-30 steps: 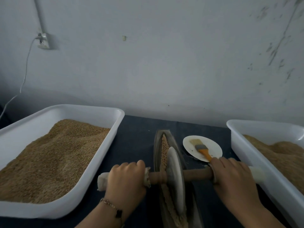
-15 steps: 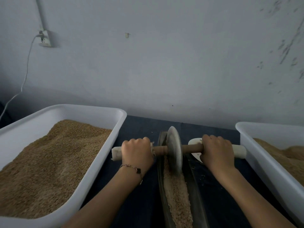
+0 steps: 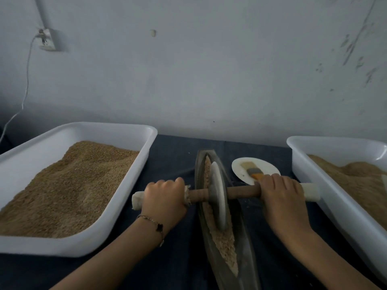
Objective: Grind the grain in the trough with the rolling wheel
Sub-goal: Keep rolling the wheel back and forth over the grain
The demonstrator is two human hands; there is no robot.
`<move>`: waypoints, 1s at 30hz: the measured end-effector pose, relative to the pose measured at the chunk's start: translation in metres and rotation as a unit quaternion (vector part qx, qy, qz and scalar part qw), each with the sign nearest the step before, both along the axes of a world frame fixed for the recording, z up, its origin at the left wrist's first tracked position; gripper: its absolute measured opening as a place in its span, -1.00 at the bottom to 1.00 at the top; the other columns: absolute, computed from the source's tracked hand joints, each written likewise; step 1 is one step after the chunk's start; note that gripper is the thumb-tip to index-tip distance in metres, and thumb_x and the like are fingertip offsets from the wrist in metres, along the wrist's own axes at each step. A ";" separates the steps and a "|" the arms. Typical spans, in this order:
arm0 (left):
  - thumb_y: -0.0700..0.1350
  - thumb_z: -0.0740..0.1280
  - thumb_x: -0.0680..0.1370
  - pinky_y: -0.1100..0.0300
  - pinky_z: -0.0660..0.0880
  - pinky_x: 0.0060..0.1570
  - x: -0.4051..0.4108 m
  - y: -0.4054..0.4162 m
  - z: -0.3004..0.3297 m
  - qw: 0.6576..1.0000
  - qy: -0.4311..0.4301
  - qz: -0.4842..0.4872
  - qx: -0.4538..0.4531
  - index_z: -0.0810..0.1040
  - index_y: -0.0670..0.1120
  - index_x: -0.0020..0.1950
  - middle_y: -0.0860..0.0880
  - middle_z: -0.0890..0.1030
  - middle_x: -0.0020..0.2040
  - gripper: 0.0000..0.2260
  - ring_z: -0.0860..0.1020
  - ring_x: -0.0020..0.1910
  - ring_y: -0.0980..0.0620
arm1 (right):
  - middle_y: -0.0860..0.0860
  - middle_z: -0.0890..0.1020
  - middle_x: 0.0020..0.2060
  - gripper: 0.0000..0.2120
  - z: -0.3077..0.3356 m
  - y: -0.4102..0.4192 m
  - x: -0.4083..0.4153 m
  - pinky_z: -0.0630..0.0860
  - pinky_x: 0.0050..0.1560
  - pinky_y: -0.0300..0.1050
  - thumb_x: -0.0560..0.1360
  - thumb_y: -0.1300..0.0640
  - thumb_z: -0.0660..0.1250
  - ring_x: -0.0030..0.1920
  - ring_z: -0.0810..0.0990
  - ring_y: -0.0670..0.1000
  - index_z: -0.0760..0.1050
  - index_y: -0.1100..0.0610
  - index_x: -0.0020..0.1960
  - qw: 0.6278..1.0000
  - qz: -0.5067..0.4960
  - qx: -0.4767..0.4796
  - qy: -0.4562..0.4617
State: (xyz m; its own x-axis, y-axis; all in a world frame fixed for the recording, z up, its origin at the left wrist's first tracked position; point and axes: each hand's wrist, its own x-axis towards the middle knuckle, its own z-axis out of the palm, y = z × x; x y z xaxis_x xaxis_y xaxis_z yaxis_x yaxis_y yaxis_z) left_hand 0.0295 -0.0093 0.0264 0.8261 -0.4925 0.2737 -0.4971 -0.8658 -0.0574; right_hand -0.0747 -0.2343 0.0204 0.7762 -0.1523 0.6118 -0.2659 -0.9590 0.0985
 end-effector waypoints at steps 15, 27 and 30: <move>0.02 0.22 0.49 0.19 0.24 -0.27 0.003 -0.005 -0.001 0.999 -0.036 0.028 -0.008 0.23 0.04 -0.23 0.11 0.38 -0.32 -0.81 0.33 -0.33 0.08 | 0.07 0.51 -0.35 -0.64 -0.002 -0.006 0.009 0.35 -0.28 0.00 0.15 0.40 0.54 -0.33 0.48 0.15 0.44 0.15 -0.23 0.999 0.017 0.036 0.017; 0.09 0.24 0.51 0.20 0.27 -0.36 0.069 -0.027 -0.008 0.995 0.014 0.065 -0.077 0.34 0.04 -0.30 0.07 0.46 -0.35 -0.76 0.39 -0.42 0.11 | 0.00 0.56 -0.08 -0.88 0.017 -0.014 0.096 0.33 0.04 -0.08 0.49 0.19 0.33 0.01 0.51 0.06 0.45 0.06 0.01 0.996 -0.070 0.027 0.056; 0.09 0.21 0.54 0.18 0.29 -0.33 0.068 -0.023 -0.006 0.995 0.040 0.047 -0.080 0.33 0.04 -0.29 0.06 0.47 -0.31 -0.75 0.41 -0.38 0.08 | 0.00 0.56 -0.05 -0.84 0.018 -0.010 0.089 0.33 0.07 -0.07 0.48 0.19 0.34 0.03 0.50 0.07 0.43 0.06 0.02 0.996 -0.071 0.015 0.058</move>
